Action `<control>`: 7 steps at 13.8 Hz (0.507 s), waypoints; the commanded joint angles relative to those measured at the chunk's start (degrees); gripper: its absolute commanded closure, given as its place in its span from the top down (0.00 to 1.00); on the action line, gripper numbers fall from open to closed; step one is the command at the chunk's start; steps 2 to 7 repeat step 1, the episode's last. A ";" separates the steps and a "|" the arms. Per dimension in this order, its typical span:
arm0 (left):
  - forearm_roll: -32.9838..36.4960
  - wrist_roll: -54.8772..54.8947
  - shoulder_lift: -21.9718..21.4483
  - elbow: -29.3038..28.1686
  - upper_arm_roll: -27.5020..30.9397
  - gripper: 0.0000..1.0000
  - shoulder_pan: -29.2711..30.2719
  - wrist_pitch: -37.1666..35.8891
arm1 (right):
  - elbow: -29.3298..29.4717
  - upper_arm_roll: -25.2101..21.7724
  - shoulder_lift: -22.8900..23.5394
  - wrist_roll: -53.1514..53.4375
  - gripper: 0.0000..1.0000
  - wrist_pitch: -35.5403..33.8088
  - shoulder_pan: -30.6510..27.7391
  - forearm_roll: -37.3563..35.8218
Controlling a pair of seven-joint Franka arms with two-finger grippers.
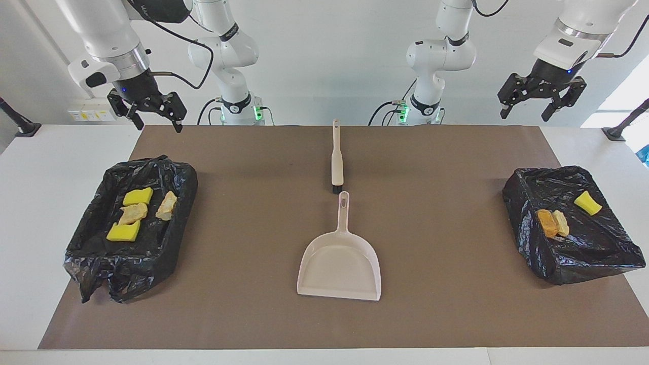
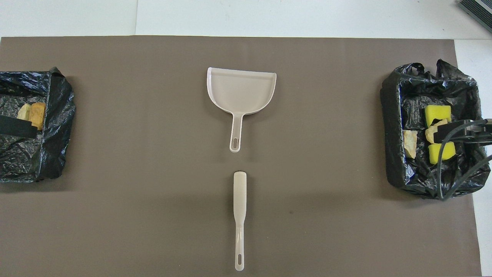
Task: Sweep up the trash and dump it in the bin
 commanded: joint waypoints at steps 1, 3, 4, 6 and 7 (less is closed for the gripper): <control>-0.99 -0.29 -2.06 -2.89 -0.47 1.00 0.83 2.05 | -0.19 0.09 -0.38 -1.40 1.00 -0.17 -0.31 0.17; -0.99 -0.29 -2.06 -2.89 -0.47 1.00 0.83 2.05 | -0.19 0.09 -0.38 -1.40 1.00 -0.17 -0.31 0.17; -0.99 -0.29 -2.06 -2.89 -0.47 1.00 0.83 2.05 | -0.19 0.09 -0.38 -1.40 1.00 -0.17 -0.31 0.17; -0.99 -0.29 -2.06 -2.89 -0.47 1.00 0.83 2.05 | -0.19 0.09 -0.38 -1.40 1.00 -0.17 -0.31 0.17; -0.99 -0.29 -2.06 -2.89 -0.47 1.00 0.83 2.05 | -0.19 0.09 -0.38 -1.40 1.00 -0.17 -0.31 0.17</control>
